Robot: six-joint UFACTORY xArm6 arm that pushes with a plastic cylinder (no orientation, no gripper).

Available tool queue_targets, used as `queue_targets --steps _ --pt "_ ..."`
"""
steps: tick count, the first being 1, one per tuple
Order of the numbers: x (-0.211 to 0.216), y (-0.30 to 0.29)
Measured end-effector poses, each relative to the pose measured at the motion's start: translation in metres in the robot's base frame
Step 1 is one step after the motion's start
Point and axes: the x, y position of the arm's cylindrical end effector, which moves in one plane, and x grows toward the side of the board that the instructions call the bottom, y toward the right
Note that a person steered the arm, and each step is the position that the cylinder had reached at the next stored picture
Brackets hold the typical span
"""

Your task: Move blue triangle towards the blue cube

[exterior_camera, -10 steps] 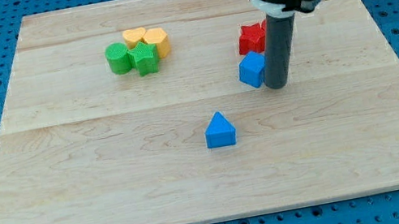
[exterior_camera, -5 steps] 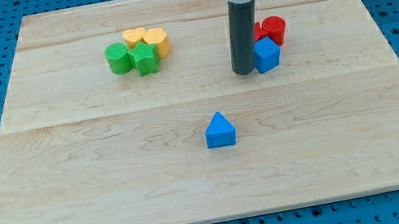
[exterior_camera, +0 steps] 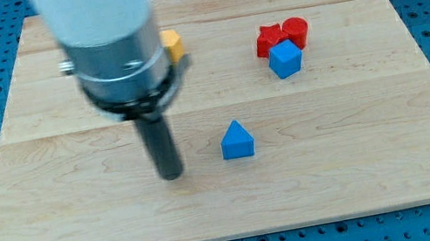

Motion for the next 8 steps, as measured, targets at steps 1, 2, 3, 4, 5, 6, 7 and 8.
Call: queue_targets --steps 1,2,3,4,5,6,7,8 --pt "-0.02 0.063" --pt "-0.024 0.126" --pt "-0.026 0.162" --pt "-0.022 0.139" --pt "-0.001 0.125" --pt "0.009 0.139" --pt "-0.008 0.144" --pt "-0.018 0.159"
